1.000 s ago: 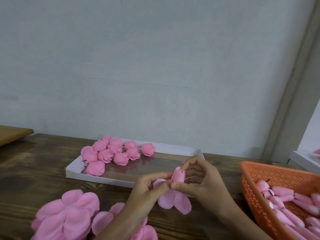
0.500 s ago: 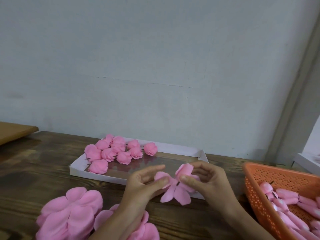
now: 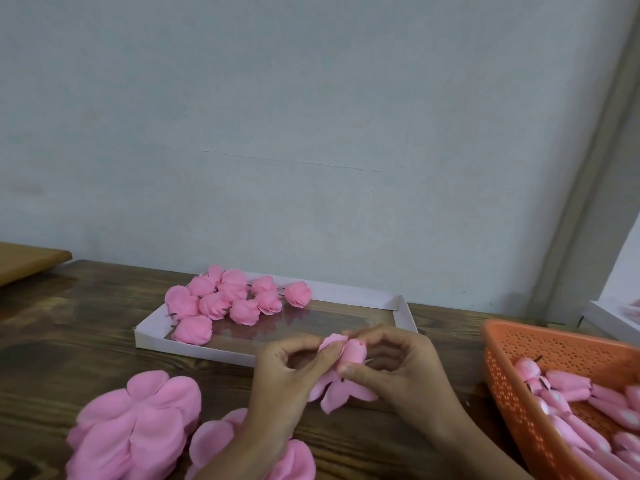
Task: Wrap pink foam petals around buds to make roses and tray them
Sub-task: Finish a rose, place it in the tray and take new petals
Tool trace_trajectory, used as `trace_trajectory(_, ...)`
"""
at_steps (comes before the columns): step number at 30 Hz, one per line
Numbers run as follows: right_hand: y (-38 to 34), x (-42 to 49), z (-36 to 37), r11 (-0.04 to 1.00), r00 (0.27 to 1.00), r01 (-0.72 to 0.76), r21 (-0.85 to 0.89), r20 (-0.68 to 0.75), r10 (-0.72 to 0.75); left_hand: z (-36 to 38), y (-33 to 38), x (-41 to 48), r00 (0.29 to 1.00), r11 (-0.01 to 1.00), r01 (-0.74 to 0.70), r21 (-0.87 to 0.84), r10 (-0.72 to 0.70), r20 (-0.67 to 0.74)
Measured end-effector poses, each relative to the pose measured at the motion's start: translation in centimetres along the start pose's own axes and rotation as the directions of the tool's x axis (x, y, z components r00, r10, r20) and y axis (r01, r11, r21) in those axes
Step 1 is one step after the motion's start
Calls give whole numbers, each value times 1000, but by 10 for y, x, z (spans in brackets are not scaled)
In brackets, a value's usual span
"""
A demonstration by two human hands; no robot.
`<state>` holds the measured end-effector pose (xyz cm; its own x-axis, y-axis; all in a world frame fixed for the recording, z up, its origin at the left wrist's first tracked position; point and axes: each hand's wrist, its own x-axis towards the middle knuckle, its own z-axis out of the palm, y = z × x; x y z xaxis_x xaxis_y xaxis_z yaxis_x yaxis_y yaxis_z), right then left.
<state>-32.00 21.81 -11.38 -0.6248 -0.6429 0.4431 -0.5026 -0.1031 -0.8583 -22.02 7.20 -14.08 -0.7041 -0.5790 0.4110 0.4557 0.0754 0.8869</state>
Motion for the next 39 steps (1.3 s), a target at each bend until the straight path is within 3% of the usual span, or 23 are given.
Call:
trace_trajectory(3,-1,-1,1,997,998,-37,66,-54,41,0,1,0,999,1000,3,-1,-3,49)
trace_trajectory(8,0,2,-3,995,993,-95,22,-63,96,-4,-2,0,990,995,104,-2,-104,100)
trace_trajectory(15,0,2,-2,997,990,-83,-1,-118,82,-7,-8,4,978,978,209,8,-209,-26)
trace_trajectory(20,-4,3,-5,998,975,38,51,-220,-26,-6,-11,4,978,982,182,42,-177,-112)
trace_trajectory(24,-3,0,0,992,985,98,79,-152,-85,-6,-11,4,983,987,142,82,-130,-127)
trace_trajectory(30,4,-4,6,993,998,64,104,-12,-63,-5,-7,2,992,994,41,99,-29,-123)
trace_trajectory(39,6,-6,10,992,997,77,101,-18,-76,-4,-9,1,994,992,14,124,0,-113)
